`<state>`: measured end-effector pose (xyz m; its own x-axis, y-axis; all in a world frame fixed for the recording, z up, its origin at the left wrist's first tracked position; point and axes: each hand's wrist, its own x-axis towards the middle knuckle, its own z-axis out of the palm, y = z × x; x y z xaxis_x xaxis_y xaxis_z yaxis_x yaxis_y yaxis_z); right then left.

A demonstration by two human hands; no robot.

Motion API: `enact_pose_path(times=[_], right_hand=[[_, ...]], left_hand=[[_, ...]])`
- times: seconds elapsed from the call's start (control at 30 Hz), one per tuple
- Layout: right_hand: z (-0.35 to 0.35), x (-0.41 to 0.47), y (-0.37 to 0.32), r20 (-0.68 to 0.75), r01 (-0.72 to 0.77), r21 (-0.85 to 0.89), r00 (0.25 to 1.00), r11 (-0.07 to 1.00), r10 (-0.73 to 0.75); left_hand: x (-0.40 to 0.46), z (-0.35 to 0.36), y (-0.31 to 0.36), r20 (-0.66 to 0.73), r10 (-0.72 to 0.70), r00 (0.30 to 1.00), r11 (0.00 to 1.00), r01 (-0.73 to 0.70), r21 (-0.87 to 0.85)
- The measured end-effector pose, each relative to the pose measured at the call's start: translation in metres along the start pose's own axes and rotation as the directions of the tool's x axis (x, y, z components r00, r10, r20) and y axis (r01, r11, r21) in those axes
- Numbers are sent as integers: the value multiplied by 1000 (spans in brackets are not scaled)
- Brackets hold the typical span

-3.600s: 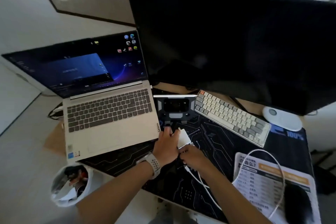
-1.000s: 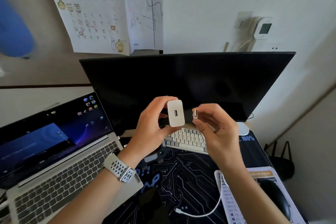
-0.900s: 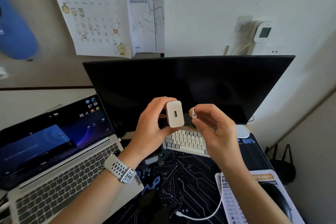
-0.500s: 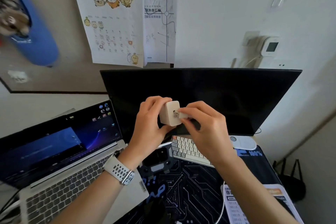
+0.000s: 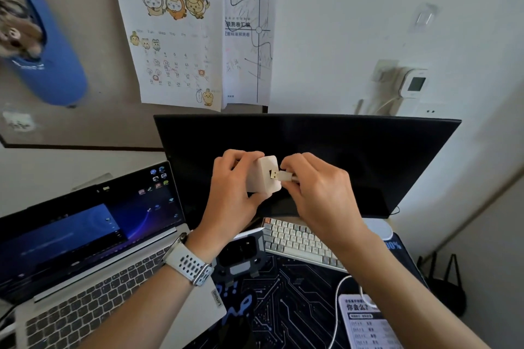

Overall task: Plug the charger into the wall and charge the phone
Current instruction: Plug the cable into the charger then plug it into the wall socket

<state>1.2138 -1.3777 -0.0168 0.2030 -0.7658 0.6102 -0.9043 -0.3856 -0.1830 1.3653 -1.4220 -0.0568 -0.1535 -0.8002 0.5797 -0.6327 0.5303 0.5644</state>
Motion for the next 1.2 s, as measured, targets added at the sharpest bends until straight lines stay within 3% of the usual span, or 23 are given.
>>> enact_pose_path(times=[0.5, 0.7, 0.83, 0.9, 1.0, 1.2], right_hand=[[-9, 1, 10, 113, 49, -211, 993, 976, -26], [-6, 0, 10, 103, 45, -209, 994, 977, -24], [-11, 0, 12, 107, 31, -112, 994, 993, -19], [-16, 3, 17, 98, -49, 16, 994, 999, 47], [-28, 8, 27, 156, -310, 207, 947, 928, 281], [-47, -2, 61, 211, -488, 291, 872, 823, 442]], left_hand=[[9, 10, 9, 98, 55, 994, 997, -59, 45], [11, 12, 13, 121, 82, 989, 994, -90, 58], [13, 12, 15, 135, 140, 981, 987, -149, 54], [16, 12, 16, 109, 190, 976, 979, -197, 61], [20, 18, 23, 61, 284, 957, 952, -289, 100], [29, 42, 56, 37, 432, 901, 897, -434, 82]])
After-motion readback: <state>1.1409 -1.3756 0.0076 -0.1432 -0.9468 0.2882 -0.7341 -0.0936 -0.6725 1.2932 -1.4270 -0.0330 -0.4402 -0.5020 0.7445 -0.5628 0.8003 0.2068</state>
